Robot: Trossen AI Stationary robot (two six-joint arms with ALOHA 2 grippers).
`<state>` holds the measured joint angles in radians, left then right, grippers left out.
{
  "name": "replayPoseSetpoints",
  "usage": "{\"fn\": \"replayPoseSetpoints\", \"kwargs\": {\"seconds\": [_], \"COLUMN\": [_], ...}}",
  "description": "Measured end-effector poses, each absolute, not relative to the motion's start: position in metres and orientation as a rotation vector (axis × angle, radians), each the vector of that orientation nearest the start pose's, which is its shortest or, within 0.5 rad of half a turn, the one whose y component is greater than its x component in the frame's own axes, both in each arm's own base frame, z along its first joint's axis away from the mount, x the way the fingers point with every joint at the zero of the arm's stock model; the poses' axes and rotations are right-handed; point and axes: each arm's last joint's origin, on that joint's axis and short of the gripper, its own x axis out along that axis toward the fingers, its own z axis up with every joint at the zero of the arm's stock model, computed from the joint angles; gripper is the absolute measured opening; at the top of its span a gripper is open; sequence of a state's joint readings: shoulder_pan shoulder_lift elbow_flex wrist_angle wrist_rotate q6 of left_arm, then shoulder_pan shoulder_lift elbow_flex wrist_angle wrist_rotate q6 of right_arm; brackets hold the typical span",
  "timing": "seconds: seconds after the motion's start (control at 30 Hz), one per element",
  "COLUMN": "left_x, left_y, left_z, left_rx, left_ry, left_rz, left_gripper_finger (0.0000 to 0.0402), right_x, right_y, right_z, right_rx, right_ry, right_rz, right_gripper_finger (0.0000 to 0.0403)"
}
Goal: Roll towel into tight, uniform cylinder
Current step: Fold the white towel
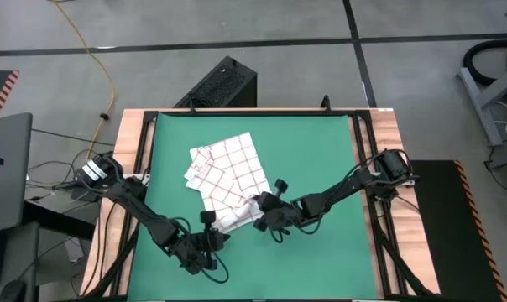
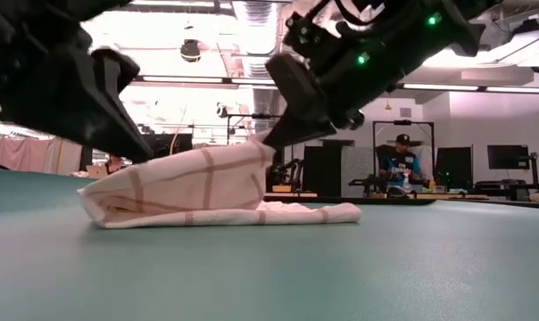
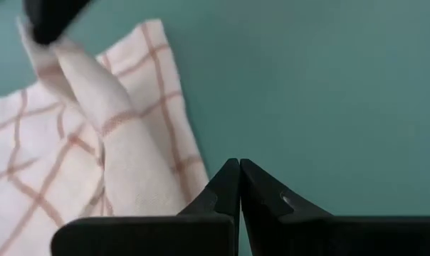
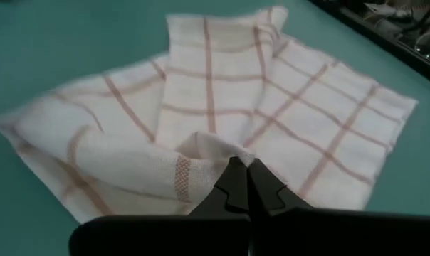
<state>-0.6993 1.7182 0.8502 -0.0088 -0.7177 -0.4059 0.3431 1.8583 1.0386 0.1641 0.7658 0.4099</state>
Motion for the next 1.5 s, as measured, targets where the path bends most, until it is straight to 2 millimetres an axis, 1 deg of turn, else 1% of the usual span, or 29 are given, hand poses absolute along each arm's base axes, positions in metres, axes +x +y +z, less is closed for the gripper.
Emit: {"fn": "replayPoseSetpoints", "kwargs": {"seconds": [0.1, 0.17, 0.23, 0.37, 0.43, 0.53, 0.67, 0.77, 0.93, 1.13, 1.33, 1.5], "left_x": [0.266, 0.271, 0.277, 0.286, 0.285, 0.282, 0.276, 0.272, 0.27, 0.268, 0.264, 0.264], "left_y": [-0.196, -0.2, -0.205, -0.216, -0.222, -0.228, -0.223, -0.217, -0.213, -0.208, -0.206, -0.206], "left_z": [0.137, 0.129, 0.125, 0.13, 0.135, 0.139, 0.125, 0.118, 0.115, 0.113, 0.112, 0.112], "left_rx": [0.166, 0.208, 0.245, 0.295, 0.323, 0.315, 0.255, 0.245, 0.254, 0.23, 0.21, 0.213], "left_ry": [0.671, 0.725, 0.755, 0.77, 0.75, 0.716, 0.793, 0.79, 0.766, 0.836, 0.879, 0.883], "left_rz": [0.152, 0.168, 0.221, 0.317, 0.353, 0.38, 0.357, 0.395, 0.437, 0.441, 0.448, 0.45], "left_gripper_finger": [0.0, 0.0, 0.0, 0.0, 0.0, 0.0, 0.0, 0.0, 0.0, 0.0, 0.0, 0.0], "right_x": [0.361, 0.36, 0.359, 0.359, 0.359, 0.359, 0.359, 0.359, 0.359, 0.356, 0.343, 0.334], "right_y": [0.108, 0.109, 0.11, 0.11, 0.11, 0.109, 0.109, 0.109, 0.109, 0.108, 0.107, 0.113], "right_z": [0.166, 0.165, 0.165, 0.165, 0.165, 0.165, 0.166, 0.166, 0.165, 0.161, 0.15, 0.146], "right_rx": [0.051, 0.041, 0.01, -0.002, -0.004, -0.018, -0.036, -0.045, -0.051, -0.054, -0.043, -0.054], "right_ry": [0.456, 0.456, 0.458, 0.458, 0.459, 0.462, 0.457, 0.46, 0.464, 0.506, 0.615, 0.651], "right_rz": [-0.508, -0.52, -0.537, -0.54, -0.54, -0.539, -0.552, -0.55, -0.549, -0.563, -0.626, -0.643], "right_gripper_finger": [0.0, 0.0, 0.0, 0.0, 0.0, 0.0, 0.0, 0.0, 0.0, 0.0, 0.0, 0.0]}}
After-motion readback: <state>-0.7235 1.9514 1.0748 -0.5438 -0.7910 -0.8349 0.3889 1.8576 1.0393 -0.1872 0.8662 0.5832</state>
